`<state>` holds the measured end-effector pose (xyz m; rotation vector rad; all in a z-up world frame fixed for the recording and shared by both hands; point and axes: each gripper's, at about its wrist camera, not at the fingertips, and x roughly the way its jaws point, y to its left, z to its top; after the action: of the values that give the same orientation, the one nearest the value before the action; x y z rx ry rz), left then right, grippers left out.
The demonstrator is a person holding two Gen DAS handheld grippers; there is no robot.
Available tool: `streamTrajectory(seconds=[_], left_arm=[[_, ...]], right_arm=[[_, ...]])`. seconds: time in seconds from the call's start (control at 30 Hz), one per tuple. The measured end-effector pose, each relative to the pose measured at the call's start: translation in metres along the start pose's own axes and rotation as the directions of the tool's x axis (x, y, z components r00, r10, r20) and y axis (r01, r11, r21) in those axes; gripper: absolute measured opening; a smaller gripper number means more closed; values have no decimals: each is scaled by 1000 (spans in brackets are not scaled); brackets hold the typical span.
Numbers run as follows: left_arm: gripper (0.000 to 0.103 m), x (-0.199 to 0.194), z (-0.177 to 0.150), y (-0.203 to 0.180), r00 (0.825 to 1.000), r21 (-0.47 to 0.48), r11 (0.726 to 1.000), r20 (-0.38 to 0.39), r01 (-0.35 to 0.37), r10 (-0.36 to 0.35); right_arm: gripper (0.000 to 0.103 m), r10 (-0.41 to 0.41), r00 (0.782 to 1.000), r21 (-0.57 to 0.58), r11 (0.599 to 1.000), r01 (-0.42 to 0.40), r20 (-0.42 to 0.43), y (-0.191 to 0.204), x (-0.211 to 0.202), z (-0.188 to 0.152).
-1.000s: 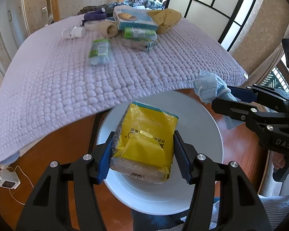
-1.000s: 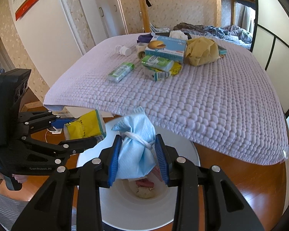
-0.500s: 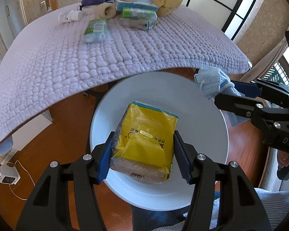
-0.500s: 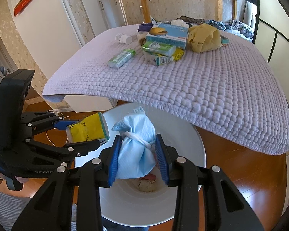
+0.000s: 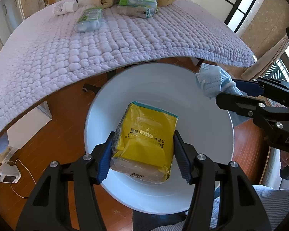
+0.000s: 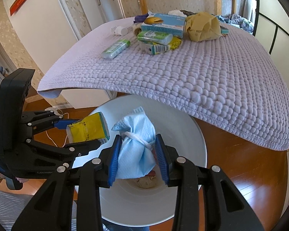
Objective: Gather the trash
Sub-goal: 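Carry the yellow tissue pack and blue cloth off the bed over the white bin, then open the right gripper dropping the cloth while the left drops the tissue pack into the bin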
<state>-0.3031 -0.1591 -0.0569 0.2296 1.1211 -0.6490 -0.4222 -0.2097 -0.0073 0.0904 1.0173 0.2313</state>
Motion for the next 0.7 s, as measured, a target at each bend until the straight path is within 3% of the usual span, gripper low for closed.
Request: streamTrajectory(seconds=[0.7], left_arm=[[59,49,3,-19,999,16,1000,-51,-12,12]], right_arm=[[37,11,998,32,999,-9,-57,-9,25,-6]])
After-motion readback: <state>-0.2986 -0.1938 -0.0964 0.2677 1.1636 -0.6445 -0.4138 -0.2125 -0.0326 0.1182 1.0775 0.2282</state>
